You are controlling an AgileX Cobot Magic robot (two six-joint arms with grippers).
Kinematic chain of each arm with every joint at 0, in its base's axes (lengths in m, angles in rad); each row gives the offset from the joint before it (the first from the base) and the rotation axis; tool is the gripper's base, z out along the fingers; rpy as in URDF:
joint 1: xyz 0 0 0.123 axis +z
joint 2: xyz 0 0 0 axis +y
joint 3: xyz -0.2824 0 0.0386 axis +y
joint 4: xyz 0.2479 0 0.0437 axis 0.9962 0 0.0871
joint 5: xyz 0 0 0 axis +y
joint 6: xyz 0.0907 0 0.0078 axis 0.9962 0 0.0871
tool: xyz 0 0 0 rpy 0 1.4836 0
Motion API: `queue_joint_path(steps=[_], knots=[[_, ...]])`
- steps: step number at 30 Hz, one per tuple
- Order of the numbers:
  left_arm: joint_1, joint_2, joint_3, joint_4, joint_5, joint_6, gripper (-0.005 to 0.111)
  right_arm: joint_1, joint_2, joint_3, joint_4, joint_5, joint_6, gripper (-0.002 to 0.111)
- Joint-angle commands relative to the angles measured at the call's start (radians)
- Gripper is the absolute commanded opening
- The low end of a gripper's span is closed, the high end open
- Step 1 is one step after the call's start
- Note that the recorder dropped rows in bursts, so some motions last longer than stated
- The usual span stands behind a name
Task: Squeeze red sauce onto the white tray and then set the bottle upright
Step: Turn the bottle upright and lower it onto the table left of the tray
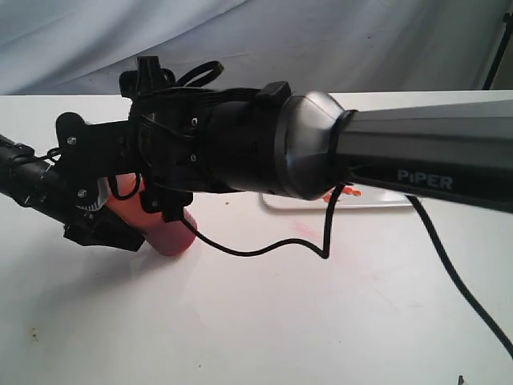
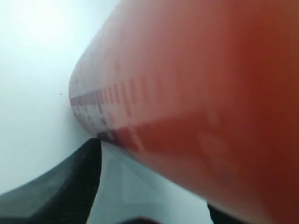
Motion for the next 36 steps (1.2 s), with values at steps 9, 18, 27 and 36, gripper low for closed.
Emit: queue_joint_path(steps=[9,18,27,36], knots=[[-0.013,-0.094,-0.003,-0.036,0.026,-0.044,0.055,-0.043,-0.003,-0.006,0.171,0.012,0.015,0.095],[-0.013,-0.102,-0.003,-0.016,0.026,-0.060,0.055,-0.043,-0.003,-0.006,0.270,0.031,0.015,0.095],[-0.013,-0.102,-0.003,0.003,0.026,-0.064,0.055,-0.043,-0.030,-0.006,0.317,0.016,0.029,0.095],[-0.013,-0.102,-0.003,0.010,0.026,-0.068,0.055,-0.043,-0.096,-0.006,0.458,0.026,0.017,0.095]])
